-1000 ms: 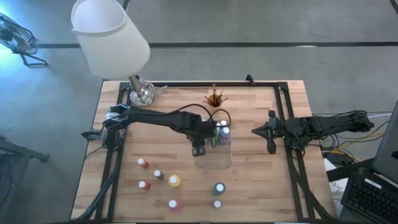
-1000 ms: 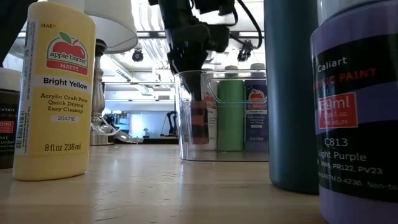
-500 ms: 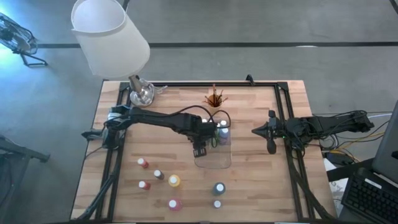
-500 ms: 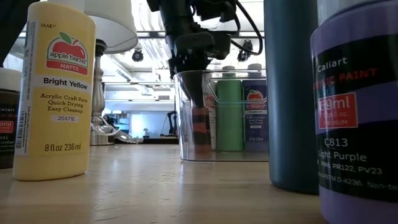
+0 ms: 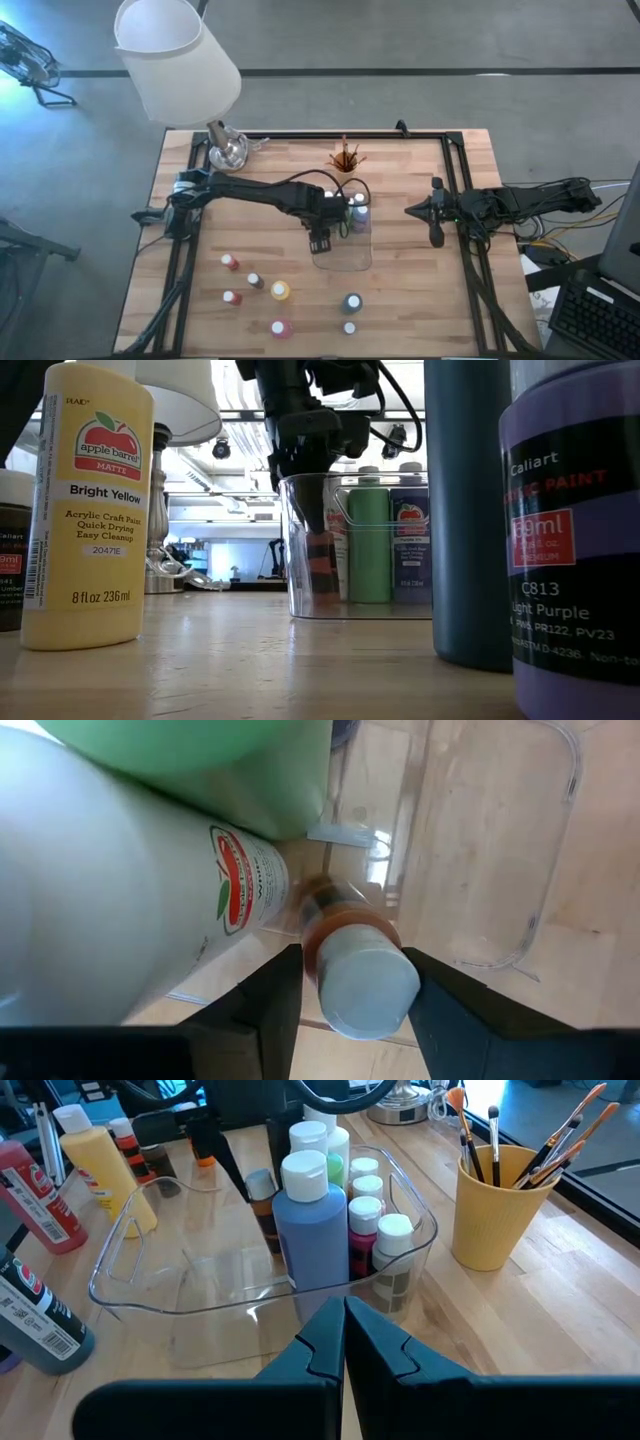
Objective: Pick & Place Paint Supplies
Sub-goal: Put the small brown paint bottle into the transparent bin, then put the small orange paint bottle into the transparent bin
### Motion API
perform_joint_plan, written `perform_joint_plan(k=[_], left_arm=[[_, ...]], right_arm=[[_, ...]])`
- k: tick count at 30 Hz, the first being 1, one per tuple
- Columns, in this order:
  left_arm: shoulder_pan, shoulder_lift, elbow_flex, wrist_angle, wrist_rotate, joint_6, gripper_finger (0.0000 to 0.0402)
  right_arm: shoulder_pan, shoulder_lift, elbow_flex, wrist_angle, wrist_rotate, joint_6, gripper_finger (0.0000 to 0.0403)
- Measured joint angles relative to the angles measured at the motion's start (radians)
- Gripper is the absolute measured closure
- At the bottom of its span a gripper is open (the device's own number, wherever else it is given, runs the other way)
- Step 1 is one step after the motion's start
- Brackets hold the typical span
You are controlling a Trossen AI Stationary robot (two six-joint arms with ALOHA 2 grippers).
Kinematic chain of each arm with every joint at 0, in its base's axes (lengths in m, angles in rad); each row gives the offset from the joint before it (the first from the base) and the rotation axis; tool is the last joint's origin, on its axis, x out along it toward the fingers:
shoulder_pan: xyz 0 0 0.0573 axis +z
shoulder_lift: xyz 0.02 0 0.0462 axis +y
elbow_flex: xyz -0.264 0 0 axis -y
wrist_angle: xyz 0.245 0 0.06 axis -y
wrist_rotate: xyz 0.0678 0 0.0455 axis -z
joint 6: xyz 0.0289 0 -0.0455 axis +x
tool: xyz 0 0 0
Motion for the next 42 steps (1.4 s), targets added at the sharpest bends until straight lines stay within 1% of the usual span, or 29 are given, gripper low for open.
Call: perform_joint_plan(k=[11,16,22,26,29,33,39,42], left_arm=[[0.002,0.0,0.037,0.003,-0.002,0.036,0.0226],[0.002,-0.001,0.05,-0.058,-0.004,0.036,0.0221],[0.002,-0.001,0.117,-0.113,-0.019,0.037,0.022],[0.002,-0.001,0.182,-0.158,-0.019,0.051,0.022],[0.002,-0.001,0.259,-0.26,-0.019,0.043,0.022],[-0.005,-0.001,0.381,-0.418,-0.021,-0.006,0.0221],[-0.043,-0.003,0.539,-0.614,-0.102,-0.13,0.0223],[-0.07,-0.017,0.567,-0.627,-0.124,-0.174,0.0223]], right_arm=[[0.0,0.0,0.0,0.0,0.0,0.0,0.0394],[0.0,0.0,0.0,0.0,0.0,0.0,0.0394],[0.0,0.0,0.0,0.0,0.0,0.0,0.0394],[0.0,0.0,0.0,0.0,0.0,0.0,0.0394],[0.0,0.0,0.0,0.0,0.0,0.0,0.0394],[0.0,0.0,0.0,0.0,0.0,0.0,0.0394],[0.0,0.0,0.0,0.0,0.0,0.001,0.0394],[0.0,0.0,0.0,0.0,0.0,0.002,0.0394]])
